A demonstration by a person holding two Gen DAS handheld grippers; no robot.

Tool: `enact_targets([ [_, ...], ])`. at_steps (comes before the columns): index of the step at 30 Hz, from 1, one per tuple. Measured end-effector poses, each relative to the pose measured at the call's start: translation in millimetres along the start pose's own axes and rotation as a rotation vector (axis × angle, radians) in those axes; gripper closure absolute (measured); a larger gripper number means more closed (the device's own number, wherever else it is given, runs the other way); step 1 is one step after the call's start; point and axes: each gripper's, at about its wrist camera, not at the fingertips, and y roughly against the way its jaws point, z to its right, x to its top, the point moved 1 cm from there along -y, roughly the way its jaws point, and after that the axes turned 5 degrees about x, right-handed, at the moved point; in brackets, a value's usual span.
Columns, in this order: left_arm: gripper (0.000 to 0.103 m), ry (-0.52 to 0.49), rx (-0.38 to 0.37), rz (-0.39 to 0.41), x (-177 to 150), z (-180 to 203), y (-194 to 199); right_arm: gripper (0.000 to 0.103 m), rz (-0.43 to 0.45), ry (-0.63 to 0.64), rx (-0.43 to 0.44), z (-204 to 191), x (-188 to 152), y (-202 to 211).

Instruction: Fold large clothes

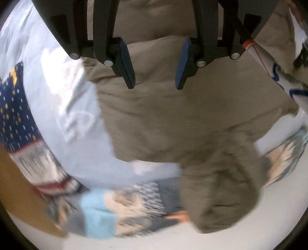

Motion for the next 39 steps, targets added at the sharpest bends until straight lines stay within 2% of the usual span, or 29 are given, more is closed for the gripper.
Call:
enact_targets([
  [2, 0.0, 0.008, -0.004, -0.002, 1, -4, 4, 0.056, -0.02, 0.025, 0.065, -26, -6, 0],
  [5, 0.0, 0.03, -0.006, -0.016, 2, -15, 7, 0.056, -0.061, 0.078, 0.08, -63, -18, -14],
  [7, 0.0, 0.045, -0.014, -0.018, 3, -23, 10, 0.056, -0.089, 0.101, 0.054, -79, -26, -27],
  [9, 0.0, 0.053, -0.013, -0.015, 4, -29, 15, 0.054, -0.112, 0.125, -0.008, -85, -32, -42],
  [12, 0.0, 0.068, -0.013, -0.004, 8, -40, 22, 0.054, -0.126, 0.131, -0.044, -89, -35, -43],
  [13, 0.0, 0.076, -0.017, -0.001, 9, -44, 24, 0.054, -0.119, 0.123, -0.047, -90, -35, -33],
  [17, 0.0, 0.123, -0.008, 0.003, 14, -64, 29, 0.054, -0.046, 0.092, 0.065, -101, -43, 24],
  [22, 0.0, 0.189, -0.011, -0.012, 15, -92, 32, 0.045, 0.038, 0.101, 0.173, -129, -92, 102],
  [27, 0.0, 0.229, 0.072, 0.007, 19, -136, 32, 0.045, 0.078, 0.167, 0.266, -155, -121, 126],
  [29, 0.0, 0.276, 0.075, -0.015, 17, -161, 27, 0.045, 0.085, 0.206, 0.276, -159, -124, 120],
  [33, 0.0, 0.456, 0.05, -0.092, 6, -234, 6, 0.045, 0.077, 0.186, 0.267, -150, -120, 108],
  [39, 0.0, 0.723, 0.0, -0.128, -10, -329, -13, 0.045, 0.069, 0.15, 0.294, -143, -112, 106],
])
